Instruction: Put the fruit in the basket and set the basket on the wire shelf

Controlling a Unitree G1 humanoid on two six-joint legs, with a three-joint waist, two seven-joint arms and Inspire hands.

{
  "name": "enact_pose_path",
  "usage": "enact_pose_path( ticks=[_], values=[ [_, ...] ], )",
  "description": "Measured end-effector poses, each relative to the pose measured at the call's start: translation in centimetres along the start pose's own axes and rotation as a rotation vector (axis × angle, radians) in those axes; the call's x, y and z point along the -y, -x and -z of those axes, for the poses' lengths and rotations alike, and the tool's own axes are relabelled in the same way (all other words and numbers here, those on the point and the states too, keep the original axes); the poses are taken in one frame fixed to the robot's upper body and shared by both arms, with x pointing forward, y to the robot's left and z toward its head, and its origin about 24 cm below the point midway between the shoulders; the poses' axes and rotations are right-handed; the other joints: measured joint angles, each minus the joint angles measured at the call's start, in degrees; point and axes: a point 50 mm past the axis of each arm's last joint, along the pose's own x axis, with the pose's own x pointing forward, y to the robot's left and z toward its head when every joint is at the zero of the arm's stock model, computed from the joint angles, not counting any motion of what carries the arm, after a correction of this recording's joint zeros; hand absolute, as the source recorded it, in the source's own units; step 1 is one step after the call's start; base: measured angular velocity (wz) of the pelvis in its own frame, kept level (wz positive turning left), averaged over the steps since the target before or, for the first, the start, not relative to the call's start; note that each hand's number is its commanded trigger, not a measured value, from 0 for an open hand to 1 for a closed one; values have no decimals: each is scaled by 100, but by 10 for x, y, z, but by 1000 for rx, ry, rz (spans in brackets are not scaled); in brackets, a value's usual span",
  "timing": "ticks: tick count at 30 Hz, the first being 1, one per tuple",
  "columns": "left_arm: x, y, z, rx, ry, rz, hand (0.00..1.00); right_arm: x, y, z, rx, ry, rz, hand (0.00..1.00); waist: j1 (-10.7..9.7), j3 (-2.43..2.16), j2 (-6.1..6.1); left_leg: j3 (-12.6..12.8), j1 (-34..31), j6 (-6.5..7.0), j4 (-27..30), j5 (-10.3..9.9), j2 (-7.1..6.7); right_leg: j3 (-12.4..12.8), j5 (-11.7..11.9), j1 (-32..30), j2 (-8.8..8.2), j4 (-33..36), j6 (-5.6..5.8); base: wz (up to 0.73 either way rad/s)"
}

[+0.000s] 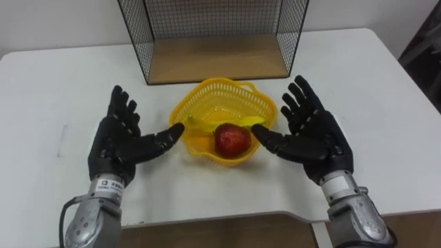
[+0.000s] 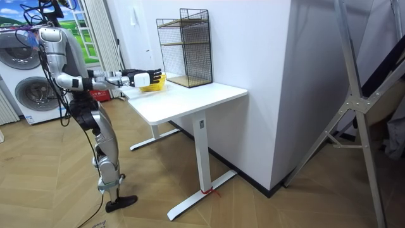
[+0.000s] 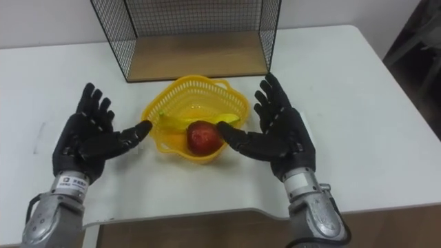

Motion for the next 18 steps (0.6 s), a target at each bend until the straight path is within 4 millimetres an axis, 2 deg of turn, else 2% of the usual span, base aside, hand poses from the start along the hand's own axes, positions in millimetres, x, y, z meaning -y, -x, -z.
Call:
enact_pose_path(
  ticks=[18],
  values=[
    [-1, 1, 4, -18, -1, -5, 0, -7, 0, 4, -10, -49, -21, 0, 3, 14, -15, 11, 10, 0, -20, 0, 0, 34, 4, 9, 11, -33, 5, 0]
  ],
)
